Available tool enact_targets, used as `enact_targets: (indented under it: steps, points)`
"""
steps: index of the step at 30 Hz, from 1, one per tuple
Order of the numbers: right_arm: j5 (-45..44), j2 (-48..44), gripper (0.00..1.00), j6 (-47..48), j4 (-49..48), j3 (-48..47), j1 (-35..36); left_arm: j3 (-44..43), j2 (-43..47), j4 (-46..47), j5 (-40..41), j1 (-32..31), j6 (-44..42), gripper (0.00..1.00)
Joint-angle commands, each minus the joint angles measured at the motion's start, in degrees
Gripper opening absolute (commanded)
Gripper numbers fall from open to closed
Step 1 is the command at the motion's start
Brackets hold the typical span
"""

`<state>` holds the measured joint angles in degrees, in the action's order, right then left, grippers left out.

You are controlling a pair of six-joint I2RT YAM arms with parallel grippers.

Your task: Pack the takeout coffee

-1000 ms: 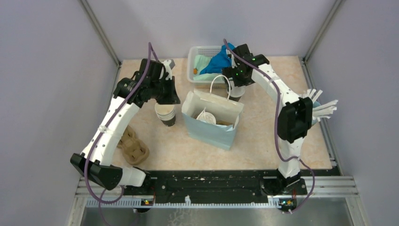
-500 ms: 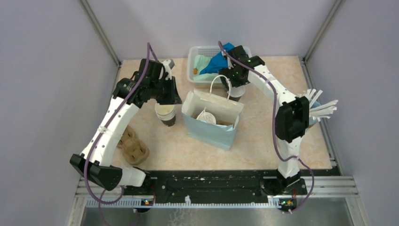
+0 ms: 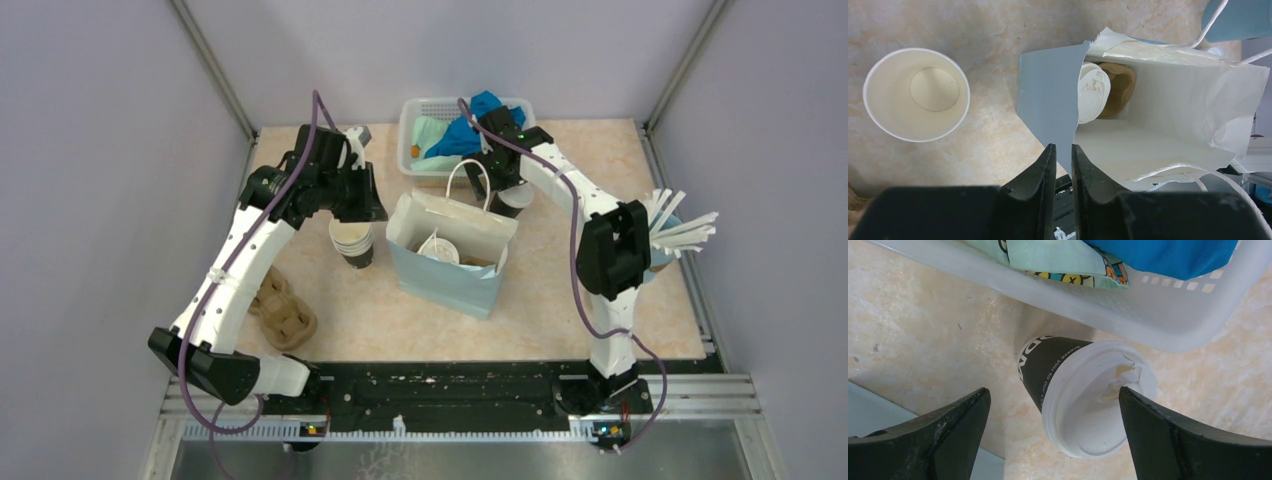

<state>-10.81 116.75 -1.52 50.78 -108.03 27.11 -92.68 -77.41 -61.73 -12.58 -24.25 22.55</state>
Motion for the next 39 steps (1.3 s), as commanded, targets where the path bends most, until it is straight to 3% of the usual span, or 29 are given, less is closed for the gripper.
enact_targets:
  steps: [1, 22, 39]
  points:
    - [-0.05, -1.10, 0.99, -0.28, -1.68, -0.26, 0.67, -2.02, 1.34, 0.30, -0.77, -0.01, -0.22, 0.24]
    - [1.76, -8.76, 0.99, -4.14, 2.24, -0.18, 2.48, -1.92, 0.69, 0.25, -1.70, -0.01, -0.75, 0.26]
    - [-0.75, -5.15, 0.99, -2.60, -0.51, 2.63, 2.51, -1.92, 2.18, -0.93, -1.84, 0.00, -0.31, 0.30]
